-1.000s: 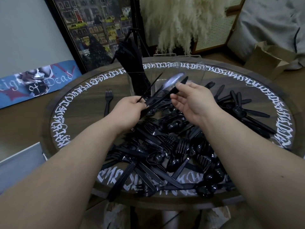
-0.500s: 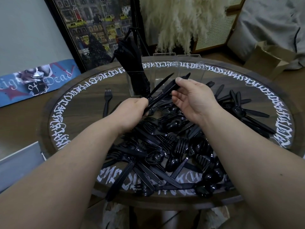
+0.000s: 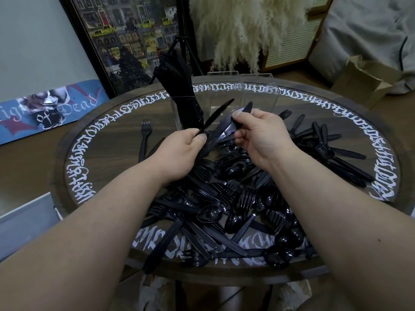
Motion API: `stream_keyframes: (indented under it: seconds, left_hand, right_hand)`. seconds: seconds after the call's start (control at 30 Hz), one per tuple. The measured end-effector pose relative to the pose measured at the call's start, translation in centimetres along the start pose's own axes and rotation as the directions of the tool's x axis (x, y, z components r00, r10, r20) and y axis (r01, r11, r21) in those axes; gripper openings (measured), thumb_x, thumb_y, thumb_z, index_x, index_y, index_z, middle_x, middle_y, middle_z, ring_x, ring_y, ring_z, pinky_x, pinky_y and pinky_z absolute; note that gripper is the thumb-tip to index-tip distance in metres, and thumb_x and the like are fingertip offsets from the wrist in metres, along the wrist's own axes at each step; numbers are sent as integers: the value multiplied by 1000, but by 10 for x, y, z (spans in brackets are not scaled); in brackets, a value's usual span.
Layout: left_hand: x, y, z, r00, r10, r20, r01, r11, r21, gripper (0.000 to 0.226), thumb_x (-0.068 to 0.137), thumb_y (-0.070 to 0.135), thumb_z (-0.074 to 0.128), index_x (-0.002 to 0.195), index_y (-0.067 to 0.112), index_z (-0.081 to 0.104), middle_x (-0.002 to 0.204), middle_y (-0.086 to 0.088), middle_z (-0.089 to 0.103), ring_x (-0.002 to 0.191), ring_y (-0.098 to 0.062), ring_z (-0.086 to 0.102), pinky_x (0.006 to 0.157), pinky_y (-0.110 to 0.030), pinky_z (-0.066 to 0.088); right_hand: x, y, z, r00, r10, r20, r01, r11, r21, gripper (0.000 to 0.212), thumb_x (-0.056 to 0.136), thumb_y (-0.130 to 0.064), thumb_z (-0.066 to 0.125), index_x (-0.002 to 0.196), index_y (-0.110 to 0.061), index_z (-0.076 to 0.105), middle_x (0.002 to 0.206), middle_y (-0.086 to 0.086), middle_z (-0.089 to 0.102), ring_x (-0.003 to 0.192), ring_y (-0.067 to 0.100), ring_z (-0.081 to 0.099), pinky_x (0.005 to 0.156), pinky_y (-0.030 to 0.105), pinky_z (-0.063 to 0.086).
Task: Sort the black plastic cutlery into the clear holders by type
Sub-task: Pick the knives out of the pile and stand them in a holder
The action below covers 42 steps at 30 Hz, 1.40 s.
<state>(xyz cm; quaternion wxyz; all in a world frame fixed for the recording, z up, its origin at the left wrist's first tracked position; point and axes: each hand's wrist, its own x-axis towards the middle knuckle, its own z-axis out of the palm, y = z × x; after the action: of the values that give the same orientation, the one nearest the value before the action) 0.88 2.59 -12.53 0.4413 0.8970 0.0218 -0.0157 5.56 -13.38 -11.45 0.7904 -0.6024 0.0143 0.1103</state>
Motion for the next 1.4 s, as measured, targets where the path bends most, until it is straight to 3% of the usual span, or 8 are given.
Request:
stream_keyframes:
  seconds: [0.23, 0.37, 0.5, 0.8, 1.03, 1.13, 1.27, 1.4]
  left_hand:
    - [6, -4, 1, 999, -45, -18, 41, 984, -175, 32, 100, 33, 41, 81, 21, 64, 66, 3, 50, 59, -16, 41, 62, -33, 35]
    - [2, 4, 3, 999, -34, 4, 34, 993, -116, 40, 102, 37, 37, 87, 10, 63, 76, 0, 60, 72, -15, 54, 76, -39, 47]
    - [-2, 8, 3, 998, -57, 24, 57, 998, -18, 53, 101, 48, 29, 83, 11, 63, 59, 8, 48, 53, -9, 43, 56, -30, 34]
    - [2, 4, 7, 997, -63, 45, 66, 995, -77, 47, 102, 43, 30, 80, 18, 63, 59, 9, 46, 56, -10, 43, 64, -29, 35]
    - [-1, 11, 7, 982, -86, 168, 116, 977, -181, 35, 104, 29, 32, 86, 16, 60, 61, -2, 39, 49, -14, 36, 49, -24, 33]
    - [1, 8, 7, 986, -92, 138, 105, 990, -92, 36, 100, 22, 36, 69, 12, 51, 56, -1, 46, 51, -16, 40, 55, -29, 33]
    - [5, -1, 7, 999, -39, -2, 39, 998, -52, 20, 98, 17, 43, 98, 24, 62, 76, 6, 64, 65, -10, 60, 72, -29, 50]
    - [3, -6, 3, 999, -34, -21, 33, 998, -51, 23, 97, 20, 50, 83, 35, 61, 77, 9, 68, 69, -9, 64, 87, -40, 54]
  right_hand:
    - [1, 1, 1, 1000, 15, 12, -15, 1000, 4, 12, 90, -3, 56, 80, -8, 60, 71, 5, 60, 50, 10, 49, 53, 23, 40]
    - [1, -2, 2, 999, 29, 37, -32, 994, 106, 8, 92, -6, 55, 90, -6, 63, 69, 2, 60, 54, 9, 52, 53, 19, 45]
    - [1, -1, 3, 999, 12, 52, -17, 995, 96, 13, 93, -5, 55, 80, -9, 59, 67, 2, 62, 55, 9, 53, 53, 18, 45]
    - [1, 0, 1, 999, -24, 46, 21, 998, 60, 21, 89, -10, 65, 73, -11, 51, 72, 7, 66, 60, 14, 64, 58, 22, 55]
    - [-1, 2, 4, 998, -60, 29, 60, 998, -11, 13, 92, -14, 61, 101, -22, 58, 89, 12, 68, 58, 18, 64, 59, 25, 56]
    - [-1, 5, 5, 996, -85, 23, 86, 993, -80, 13, 92, -10, 60, 103, -16, 59, 96, 16, 65, 55, 13, 63, 58, 23, 55]
    - [1, 5, 1, 987, -137, -79, 126, 984, -129, 4, 89, -7, 63, 86, -9, 65, 78, 7, 66, 59, 12, 64, 61, 24, 55]
    - [2, 5, 0, 984, -144, -101, 132, 984, -120, 6, 88, -7, 65, 83, -9, 66, 77, 8, 67, 60, 11, 65, 61, 23, 54]
